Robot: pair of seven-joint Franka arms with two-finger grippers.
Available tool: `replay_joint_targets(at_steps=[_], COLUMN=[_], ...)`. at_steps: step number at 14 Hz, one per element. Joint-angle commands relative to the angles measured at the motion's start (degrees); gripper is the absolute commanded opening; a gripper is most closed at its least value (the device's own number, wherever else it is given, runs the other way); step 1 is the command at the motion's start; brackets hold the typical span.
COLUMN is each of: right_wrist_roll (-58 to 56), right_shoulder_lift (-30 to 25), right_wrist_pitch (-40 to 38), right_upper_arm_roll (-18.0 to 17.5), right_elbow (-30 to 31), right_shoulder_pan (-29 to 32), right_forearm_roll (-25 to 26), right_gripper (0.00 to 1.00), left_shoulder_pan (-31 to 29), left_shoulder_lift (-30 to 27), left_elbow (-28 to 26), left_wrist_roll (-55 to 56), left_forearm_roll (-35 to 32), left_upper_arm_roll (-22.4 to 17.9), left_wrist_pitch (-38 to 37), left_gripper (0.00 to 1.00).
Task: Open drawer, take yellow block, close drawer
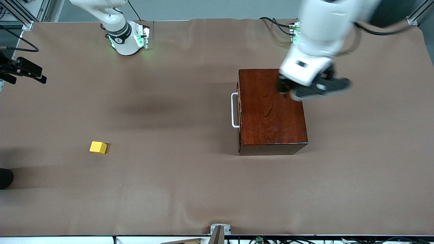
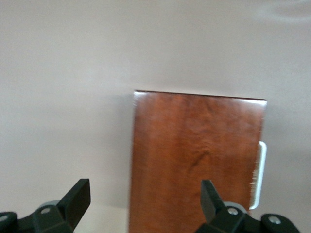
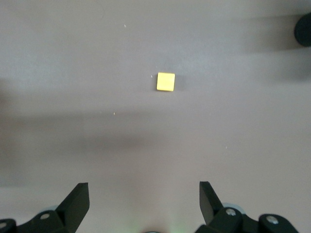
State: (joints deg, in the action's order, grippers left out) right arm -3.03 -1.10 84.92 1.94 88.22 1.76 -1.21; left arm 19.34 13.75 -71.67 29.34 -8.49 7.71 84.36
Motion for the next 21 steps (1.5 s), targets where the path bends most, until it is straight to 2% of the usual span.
replay_joint_targets(at_steps=[1,4,7,10,12,21], right_wrist_roll=[-0.2,-0.2,-0.2,0.3,0.0,0.0], right_shoulder_lift=[1.2,1.2,1.2,1.3,1.3,1.6], right_wrist_pitch=[1.3,1.7,2.8,2.6,2.6,2.5], right_upper_arm_roll=[-0.4,-0.1,-0.2,-0.4,-0.4,-0.2], right_elbow=[-0.1,-0.6,-0.4,-0.6,-0.4,-0.5], right_shoulder_pan=[0.3,1.1,0.5,0.3,0.8,1.9], right_forearm_roll=[1.0,1.1,2.4,2.3,2.0,1.6], right_gripper=[1.0,1.0,1.0,1.0,1.0,1.0], left_shoulder_pan=[-4.9,-9.6,-10.2,-10.1,-10.1,-9.7], left_shoulder_lift=[-4.5,-8.1,-8.7,-10.5,-11.1,-11.5], left_elbow=[-4.3,-8.1,-9.4,-12.6,-14.0,-14.1], left_wrist_roll=[-12.0,-24.2,-37.7,-34.1,-27.1,-27.1], left_forearm_roll=[2.4,3.5,8.0,11.2,11.0,10.6], left_upper_arm_roll=[0.2,-0.6,-8.7,-13.7,-14.0,-13.5], left_wrist_pitch=[-0.2,0.2,0.8,2.8,3.7,3.5], left_gripper=[1.0,1.0,1.0,1.0,1.0,1.0])
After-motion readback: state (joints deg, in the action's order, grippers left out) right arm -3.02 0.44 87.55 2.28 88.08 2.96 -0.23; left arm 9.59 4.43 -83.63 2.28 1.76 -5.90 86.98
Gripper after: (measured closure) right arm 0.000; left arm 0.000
